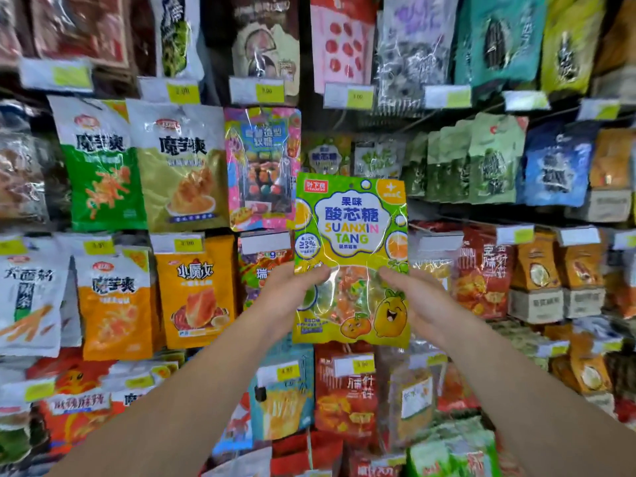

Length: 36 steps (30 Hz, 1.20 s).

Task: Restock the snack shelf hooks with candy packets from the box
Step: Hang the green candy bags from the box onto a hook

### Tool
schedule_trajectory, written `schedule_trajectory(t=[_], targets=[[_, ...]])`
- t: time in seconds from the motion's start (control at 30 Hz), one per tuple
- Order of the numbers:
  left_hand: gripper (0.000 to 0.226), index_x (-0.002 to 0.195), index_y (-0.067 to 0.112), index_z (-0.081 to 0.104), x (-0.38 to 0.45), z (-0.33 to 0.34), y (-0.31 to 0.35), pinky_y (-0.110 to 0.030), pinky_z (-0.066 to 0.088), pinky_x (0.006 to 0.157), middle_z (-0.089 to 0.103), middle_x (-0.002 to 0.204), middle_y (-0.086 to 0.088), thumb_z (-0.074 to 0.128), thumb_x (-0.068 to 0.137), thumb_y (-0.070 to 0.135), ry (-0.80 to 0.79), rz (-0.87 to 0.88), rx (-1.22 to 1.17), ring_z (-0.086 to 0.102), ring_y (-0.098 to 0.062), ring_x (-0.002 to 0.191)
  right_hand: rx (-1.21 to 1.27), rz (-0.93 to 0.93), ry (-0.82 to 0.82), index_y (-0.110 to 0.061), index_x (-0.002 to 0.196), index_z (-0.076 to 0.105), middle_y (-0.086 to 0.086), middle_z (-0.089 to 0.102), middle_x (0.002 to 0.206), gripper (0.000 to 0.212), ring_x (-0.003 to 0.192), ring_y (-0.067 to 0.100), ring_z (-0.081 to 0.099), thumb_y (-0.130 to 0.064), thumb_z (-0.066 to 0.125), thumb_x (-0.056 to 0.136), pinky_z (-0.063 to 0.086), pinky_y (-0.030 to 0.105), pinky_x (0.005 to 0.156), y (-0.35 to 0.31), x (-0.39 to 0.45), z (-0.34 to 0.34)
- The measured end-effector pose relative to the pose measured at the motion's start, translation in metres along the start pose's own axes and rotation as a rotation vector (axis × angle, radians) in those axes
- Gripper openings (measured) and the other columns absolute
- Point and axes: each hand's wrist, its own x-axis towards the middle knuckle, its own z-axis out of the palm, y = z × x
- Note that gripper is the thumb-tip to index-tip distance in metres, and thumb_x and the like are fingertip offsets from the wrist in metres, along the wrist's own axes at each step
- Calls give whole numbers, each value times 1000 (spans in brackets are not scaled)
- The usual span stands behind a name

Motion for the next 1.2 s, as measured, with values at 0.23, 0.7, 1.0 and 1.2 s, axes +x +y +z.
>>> schedule_trajectory(t=[0.23,0.7,1.0,1.2], targets=[[44,117,18,67,62,4,26,-34,40,93,69,116,4,76,77,34,104,163,151,60,-15,112,-222,-133,97,-15,104,64,4,71,90,37,75,17,67,-30,80,75,55,31,69,-27,98,-8],[23,77,31,59,117,18,67,-30,34,84,61,83,19,70,86,13,212,315,193,59,-13,96,-1227,-1018,175,-21,140,43,2,41,142,60,125,28,48,-23,63,84,46,43,99,-150,194,12],[15,85,24,61,140,30,78,-32,30,90,63,91,12,75,81,18,301,306,175,57,-11,93,-1416,-1104,182,-20,154,20,-3,17,161,76,143,26,23,-25,59,89,31,38,114,-194,223,27],[38,107,15,69,151,36,89,-34,42,89,71,114,5,78,73,30,358,334,219,60,-20,114,-1422,-1086,164,-21,155,17,-3,18,162,75,143,27,24,-23,54,90,28,39,116,-206,234,27]])
